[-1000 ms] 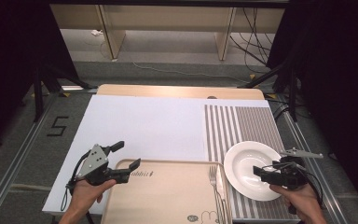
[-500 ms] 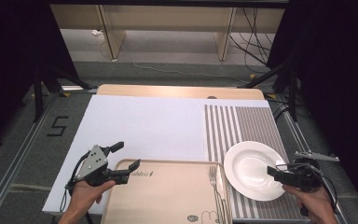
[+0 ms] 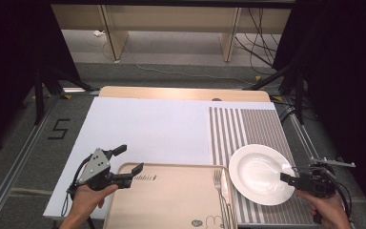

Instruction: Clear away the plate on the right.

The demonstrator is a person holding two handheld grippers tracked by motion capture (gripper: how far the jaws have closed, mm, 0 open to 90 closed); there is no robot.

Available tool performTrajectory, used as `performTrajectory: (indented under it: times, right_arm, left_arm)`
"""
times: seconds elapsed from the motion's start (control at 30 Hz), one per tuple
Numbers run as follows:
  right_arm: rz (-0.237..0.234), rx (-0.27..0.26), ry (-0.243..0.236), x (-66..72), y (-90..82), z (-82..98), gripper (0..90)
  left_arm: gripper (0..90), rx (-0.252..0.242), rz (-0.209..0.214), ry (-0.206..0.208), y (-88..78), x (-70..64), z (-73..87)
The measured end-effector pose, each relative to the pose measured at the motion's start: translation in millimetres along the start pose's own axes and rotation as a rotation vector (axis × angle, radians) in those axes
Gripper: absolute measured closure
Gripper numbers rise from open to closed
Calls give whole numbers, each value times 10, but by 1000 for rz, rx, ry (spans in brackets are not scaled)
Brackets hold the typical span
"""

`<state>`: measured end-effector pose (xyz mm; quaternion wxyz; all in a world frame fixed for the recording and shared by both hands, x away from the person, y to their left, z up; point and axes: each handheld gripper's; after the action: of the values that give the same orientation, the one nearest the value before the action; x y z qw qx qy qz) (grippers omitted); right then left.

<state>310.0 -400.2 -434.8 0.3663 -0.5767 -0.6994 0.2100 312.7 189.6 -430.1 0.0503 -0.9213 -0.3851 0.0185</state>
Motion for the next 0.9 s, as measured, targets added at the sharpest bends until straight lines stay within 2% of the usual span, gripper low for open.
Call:
performTrajectory:
  times: [0.03, 0.07, 0.1, 0.23, 0.3, 0.33, 0.4, 0.43, 0.47, 0.5, 0.6, 0.63, 0.7, 0.73, 0.77, 0.8, 0.83, 0.87, 0.9]
  right_arm:
    - [15, -9, -4, -10, 22, 1, 185]
    - [17, 13, 12, -15, 16, 3, 186]
    - [-1, 25, 20, -24, 16, 7, 186]
    - [8, 49, 26, -47, 27, 10, 201]
    - [-16, 59, 36, -71, 20, 9, 201]
    - [-6, 67, 57, -70, 25, 5, 203]
    - [-13, 70, 61, -95, 34, 11, 206]
    - [-19, 13, 55, -113, 94, 35, 206]
    - [-25, 42, 38, -131, 83, 33, 206]
    - [-25, 34, 58, -114, 105, 40, 208]
    - [-39, 66, 71, -108, 109, 42, 215]
    - [-39, 52, 71, -103, 133, 52, 215]
    - [-39, 56, 64, -107, 146, 57, 218]
    - [-52, 80, 69, -109, 126, 48, 219]
    - [-55, 71, 74, -107, 146, 58, 220]
    - [-49, 75, 35, -133, 156, 67, 221]
    - [-62, 71, 50, -123, 165, 71, 222]
    - [-61, 86, 39, -129, 160, 70, 224]
    - [-61, 66, 32, -136, 186, 82, 225]
  left_arm:
    - [173, 1, 0, 2, 0, -2, 0]
    - [173, -1, 1, 1, 0, -6, -1]
    - [174, -5, 3, 0, 4, -8, 0]
    - [173, 0, 1, 1, 1, -7, 0]
    - [173, -1, 2, 0, 1, -8, -1]
    - [173, -1, 2, 0, 1, -8, -1]
    - [173, 0, 1, 1, 2, -7, 0]
    - [174, 0, 2, 0, 2, -8, 0]
    - [173, 0, 1, 0, 2, -9, 0]
    - [174, 0, 2, 0, 3, -9, -1]
    - [174, 0, 1, 0, 3, -8, 1]
    - [174, 0, 2, 0, 2, -8, 0]
    - [174, -1, 2, -1, 2, -8, -1]
    - [174, -1, 1, -1, 1, -8, 0]
    - [173, -1, 1, 0, 1, -8, -1]
    - [173, -1, 1, 0, 1, -8, -1]
    - [174, -1, 1, 1, 1, -8, -2]
    - [173, -1, 1, 0, 1, -9, -1]
    - [174, -1, 1, 0, 2, -8, -1]
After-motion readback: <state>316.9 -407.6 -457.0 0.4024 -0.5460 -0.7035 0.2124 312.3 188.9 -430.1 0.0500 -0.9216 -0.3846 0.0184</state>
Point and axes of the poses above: each handheld gripper's, and its own axes: y roughly forward along the jaws, z roughly out of its underside, x roughly to its left, and after that the axes turned 6 degrees about -x, right-handed
